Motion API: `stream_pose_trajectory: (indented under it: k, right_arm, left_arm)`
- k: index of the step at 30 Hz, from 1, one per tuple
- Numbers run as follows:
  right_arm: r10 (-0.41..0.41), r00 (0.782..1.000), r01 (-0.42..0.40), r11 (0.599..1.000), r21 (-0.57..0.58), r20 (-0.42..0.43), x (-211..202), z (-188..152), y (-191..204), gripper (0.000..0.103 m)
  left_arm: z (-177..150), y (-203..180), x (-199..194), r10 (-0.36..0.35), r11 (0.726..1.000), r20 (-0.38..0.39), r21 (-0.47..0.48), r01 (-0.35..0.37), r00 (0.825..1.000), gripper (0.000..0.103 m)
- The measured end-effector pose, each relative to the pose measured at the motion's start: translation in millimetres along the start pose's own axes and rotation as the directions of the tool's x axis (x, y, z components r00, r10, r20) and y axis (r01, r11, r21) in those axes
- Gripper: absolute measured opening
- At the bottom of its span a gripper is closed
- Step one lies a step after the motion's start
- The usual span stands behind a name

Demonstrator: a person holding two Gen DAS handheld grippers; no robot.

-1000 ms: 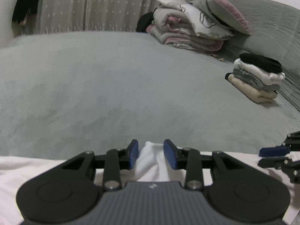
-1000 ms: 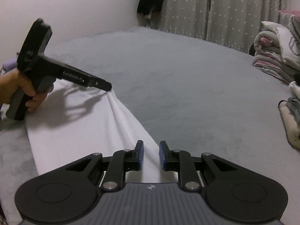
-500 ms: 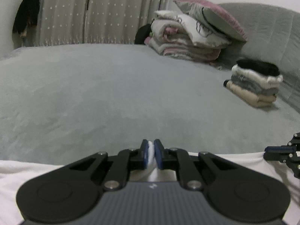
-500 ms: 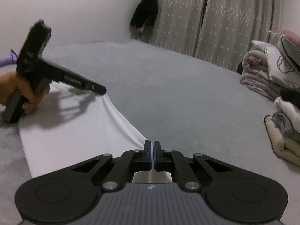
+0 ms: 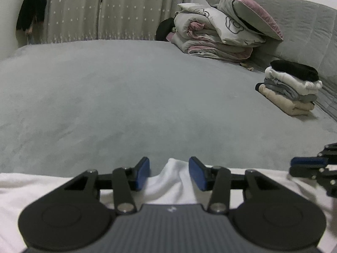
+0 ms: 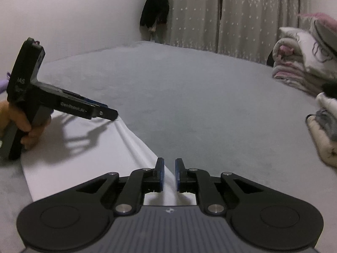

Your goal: Fold clothes

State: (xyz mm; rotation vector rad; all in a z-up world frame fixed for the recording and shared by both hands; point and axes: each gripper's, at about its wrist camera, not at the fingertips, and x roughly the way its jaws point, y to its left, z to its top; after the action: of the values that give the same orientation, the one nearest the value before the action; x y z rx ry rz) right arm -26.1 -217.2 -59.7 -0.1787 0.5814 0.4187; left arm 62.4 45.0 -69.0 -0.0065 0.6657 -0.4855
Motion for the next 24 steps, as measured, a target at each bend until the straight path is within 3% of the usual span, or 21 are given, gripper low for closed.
stream_pose_trajectory:
  k: [11,13,14,16,20,24]
  right_arm:
    - [0.034,0.998,-0.036,0.999,-0.031,-0.046,27.5,4.8,13.3,0.014]
    - [0.040,0.998,-0.042,0.998,-0.042,-0.051,29.5,5.1,15.1,0.013]
    - [0.043,0.998,-0.045,0.998,-0.049,-0.051,30.1,5.4,16.2,0.011]
    - [0.033,0.999,-0.035,0.997,-0.064,-0.035,28.5,5.3,19.8,0.005]
    - [-0.062,0.995,0.068,0.994,-0.083,0.072,16.6,6.9,27.0,0.004]
    - [-0.080,0.997,0.078,0.992,-0.096,-0.019,34.0,1.6,24.7,0.004]
  left_arm:
    - [-1.4,6.6,4.3,-0.025,0.999,-0.017,-0.030,0.025,1.000,0.035]
    - [-1.6,4.2,5.4,-0.032,0.999,-0.022,-0.021,0.031,0.999,0.025]
    - [-1.6,3.2,6.0,-0.040,0.999,-0.026,-0.016,0.040,0.999,0.017]
    - [-1.7,1.8,5.1,-0.043,0.999,-0.012,-0.010,0.043,0.999,0.009]
    - [-1.9,1.1,-0.1,-0.033,0.999,0.050,-0.009,0.034,0.998,0.009]
    - [-1.1,1.5,9.5,-0.021,1.000,0.004,-0.010,0.021,1.000,0.014]
